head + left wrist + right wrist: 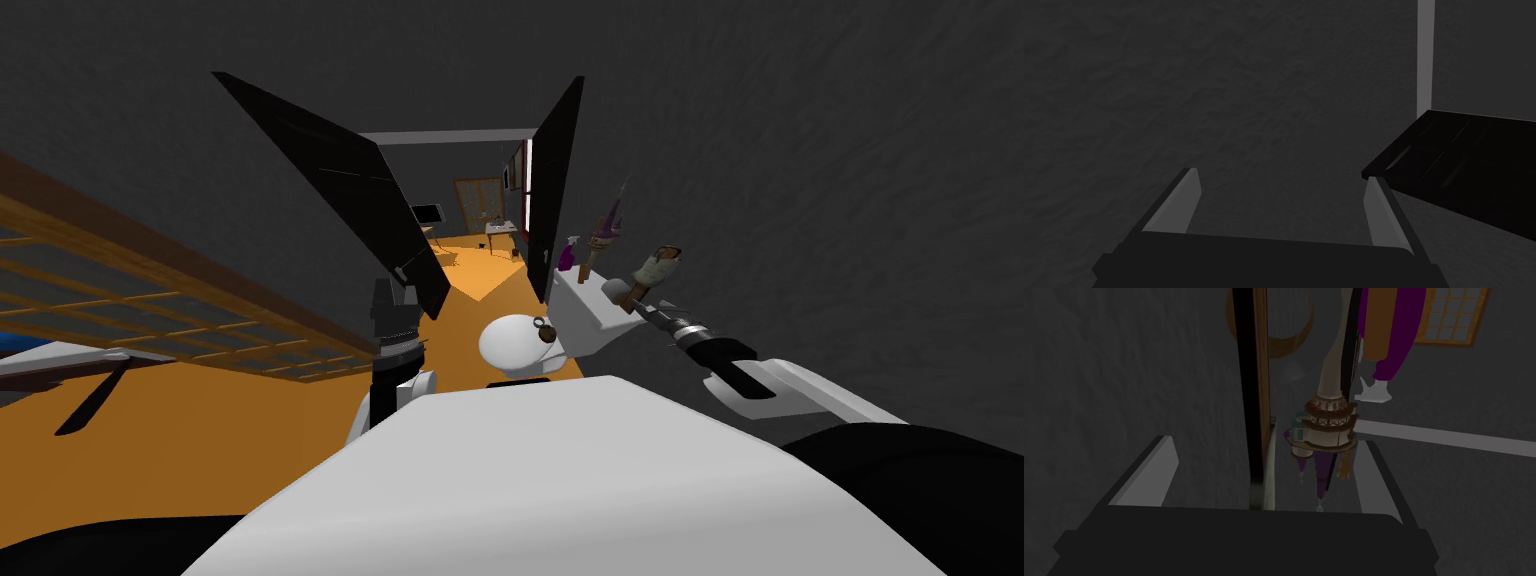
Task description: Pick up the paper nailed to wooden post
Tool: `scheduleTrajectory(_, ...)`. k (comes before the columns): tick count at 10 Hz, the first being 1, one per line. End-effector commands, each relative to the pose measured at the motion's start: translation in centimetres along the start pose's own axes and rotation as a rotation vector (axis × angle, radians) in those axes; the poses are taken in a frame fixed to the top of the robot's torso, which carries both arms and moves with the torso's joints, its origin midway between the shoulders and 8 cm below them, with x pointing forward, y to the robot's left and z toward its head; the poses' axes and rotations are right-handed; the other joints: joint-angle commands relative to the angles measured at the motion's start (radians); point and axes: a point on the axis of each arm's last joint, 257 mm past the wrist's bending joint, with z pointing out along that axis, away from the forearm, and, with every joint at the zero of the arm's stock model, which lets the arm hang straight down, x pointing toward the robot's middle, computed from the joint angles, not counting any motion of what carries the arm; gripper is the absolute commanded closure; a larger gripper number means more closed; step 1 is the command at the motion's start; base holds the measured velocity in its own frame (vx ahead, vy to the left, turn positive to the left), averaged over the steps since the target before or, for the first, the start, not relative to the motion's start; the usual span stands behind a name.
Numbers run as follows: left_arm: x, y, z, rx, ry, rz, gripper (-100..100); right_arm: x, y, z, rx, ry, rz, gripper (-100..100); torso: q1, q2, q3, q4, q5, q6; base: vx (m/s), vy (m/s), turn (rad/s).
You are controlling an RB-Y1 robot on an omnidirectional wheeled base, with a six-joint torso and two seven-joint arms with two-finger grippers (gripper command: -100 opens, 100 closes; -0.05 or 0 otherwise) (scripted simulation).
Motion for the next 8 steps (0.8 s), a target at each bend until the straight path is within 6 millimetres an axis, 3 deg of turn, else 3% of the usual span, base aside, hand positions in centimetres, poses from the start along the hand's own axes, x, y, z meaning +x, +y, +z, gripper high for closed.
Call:
scheduleTrajectory(1, 0.0, 0.0, 0.0, 0.0, 0.0, 0.0, 0, -0.1, -0.8, 1.1, 0.011, -0.015, 0.008, -100, 0.0, 0.0, 0.0, 0.0, 0.0, 0.0, -0.093, -0.008, -0.018)
scheduleTrajectory(3, 0.0, 0.0, 0.0, 0.0, 0.0, 0.0, 0, 0.2, -2.1, 1.7, 0.038, -0.015, 0.014, -100, -0.002, -0.005, -0.003, -0.001, 0.0, 0.0, -0.006, -0.011, -0.005)
scheduleTrajectory(4, 0.0, 0.0, 0.0, 0.0, 0.0, 0.0, 0, 1.6, -1.0, 2.8, 0.009, 0.002, 0.012, -100, -0.001, -0.008, -0.005, -0.002, 0.0, 0.0, -0.1, -0.012, 0.103)
scheduleTrajectory(6, 0.0, 0.0, 0.0, 0.0, 0.0, 0.0, 0, 1.3, -1.9, 4.2, 0.029, -0.015, 0.024, -100, -0.002, -0.001, -0.001, 0.0, 0.0, 0.0, -0.109, -0.01, 0.031)
scheduleTrajectory(8, 0.0, 0.0, 0.0, 0.0, 0.0, 0.0, 0, 1.3, -3.2, 5.2, 0.054, -0.022, 0.032, -100, 0.0, -0.006, -0.003, -0.001, 0.0, 0.0, -0.013, 0.012, -0.008)
